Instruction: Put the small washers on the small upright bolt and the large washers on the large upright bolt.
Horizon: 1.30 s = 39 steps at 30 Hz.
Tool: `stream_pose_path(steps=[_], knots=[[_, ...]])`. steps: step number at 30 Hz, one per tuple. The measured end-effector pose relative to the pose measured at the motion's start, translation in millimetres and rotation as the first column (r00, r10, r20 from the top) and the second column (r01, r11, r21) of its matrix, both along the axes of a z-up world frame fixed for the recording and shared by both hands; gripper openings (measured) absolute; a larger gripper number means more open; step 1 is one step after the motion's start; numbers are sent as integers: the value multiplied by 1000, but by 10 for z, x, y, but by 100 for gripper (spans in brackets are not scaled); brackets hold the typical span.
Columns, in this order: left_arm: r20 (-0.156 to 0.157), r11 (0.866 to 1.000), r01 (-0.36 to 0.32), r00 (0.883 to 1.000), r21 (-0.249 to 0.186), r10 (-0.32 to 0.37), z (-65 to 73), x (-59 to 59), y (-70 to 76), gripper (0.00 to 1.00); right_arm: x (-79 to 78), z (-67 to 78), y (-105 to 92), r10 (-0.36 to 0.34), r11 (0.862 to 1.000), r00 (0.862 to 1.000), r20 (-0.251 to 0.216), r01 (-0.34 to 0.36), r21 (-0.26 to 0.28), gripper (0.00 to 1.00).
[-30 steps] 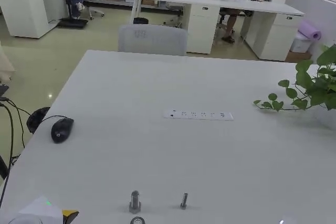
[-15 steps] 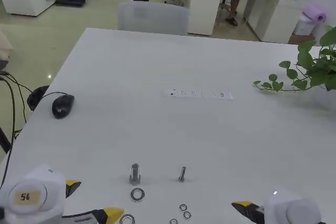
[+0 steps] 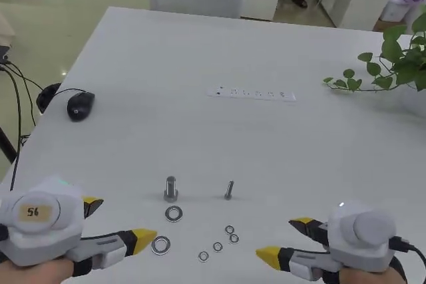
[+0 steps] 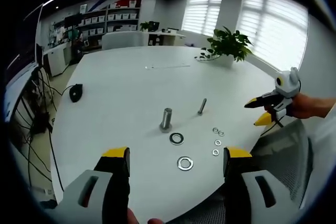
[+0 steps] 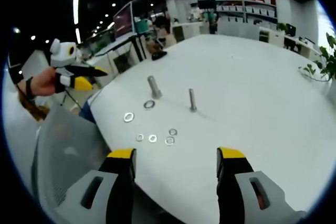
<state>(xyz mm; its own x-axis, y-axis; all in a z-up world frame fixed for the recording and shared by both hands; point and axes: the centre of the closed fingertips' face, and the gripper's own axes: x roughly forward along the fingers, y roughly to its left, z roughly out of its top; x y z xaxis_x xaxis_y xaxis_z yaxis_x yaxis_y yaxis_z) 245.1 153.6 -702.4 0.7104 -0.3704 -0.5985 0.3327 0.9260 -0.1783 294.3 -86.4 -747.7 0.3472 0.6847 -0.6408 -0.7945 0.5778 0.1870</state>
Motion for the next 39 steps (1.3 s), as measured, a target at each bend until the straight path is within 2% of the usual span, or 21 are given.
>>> stream_pose_path(steps=[1,2,4,6,8,14,17,21,28,31,34,37,38,39], knots=[[0,1000,1,1000,0,-1,6,3,2,72,9,6,8,8,1000,1000,14,-8,3,61],[0,1000,1,1000,1,-1,11,1,-2,72,43,39,47,8,999,999,42,-9,32,59],[-3,1000,0,1000,3,0,12,-4,-8,72,49,20,63,3,999,1000,26,-4,44,58],[-5,1000,-5,1000,-1,5,11,3,-12,72,13,-103,49,34,999,999,-18,-34,-17,58],[-7,1000,-3,1000,2,3,12,12,-28,72,11,-184,70,86,994,996,-14,-86,-71,57],[-4,1000,3,1000,1,-3,39,36,-60,71,68,-285,186,144,982,989,-23,-146,-121,48],[-4,1000,6,1000,1,-6,33,32,-62,71,76,-345,243,180,971,983,-38,-184,-151,41],[-3,1000,3,1000,-4,-3,27,20,-52,71,74,-398,344,226,958,973,-44,-231,-173,37],[-1,1000,-11,1000,-8,11,21,-22,-31,70,58,-534,442,331,912,941,-69,-338,-232,31],[1,1000,-16,1000,-12,16,23,-38,-28,70,50,-618,475,395,874,915,-82,-401,-273,27],[2,1000,-17,1000,-12,17,22,-51,-33,70,59,-677,509,436,848,896,-86,-441,-296,26],[3,1000,-19,1000,-12,19,25,-60,-27,70,60,-726,531,481,814,872,-93,-484,-320,26],[4,1000,-20,1000,-13,20,27,-61,-24,69,43,-741,542,509,795,855,-100,-512,-326,25],[4,1000,-22,1000,-13,22,29,-65,-22,69,37,-746,546,516,790,850,-103,-519,-327,25]])
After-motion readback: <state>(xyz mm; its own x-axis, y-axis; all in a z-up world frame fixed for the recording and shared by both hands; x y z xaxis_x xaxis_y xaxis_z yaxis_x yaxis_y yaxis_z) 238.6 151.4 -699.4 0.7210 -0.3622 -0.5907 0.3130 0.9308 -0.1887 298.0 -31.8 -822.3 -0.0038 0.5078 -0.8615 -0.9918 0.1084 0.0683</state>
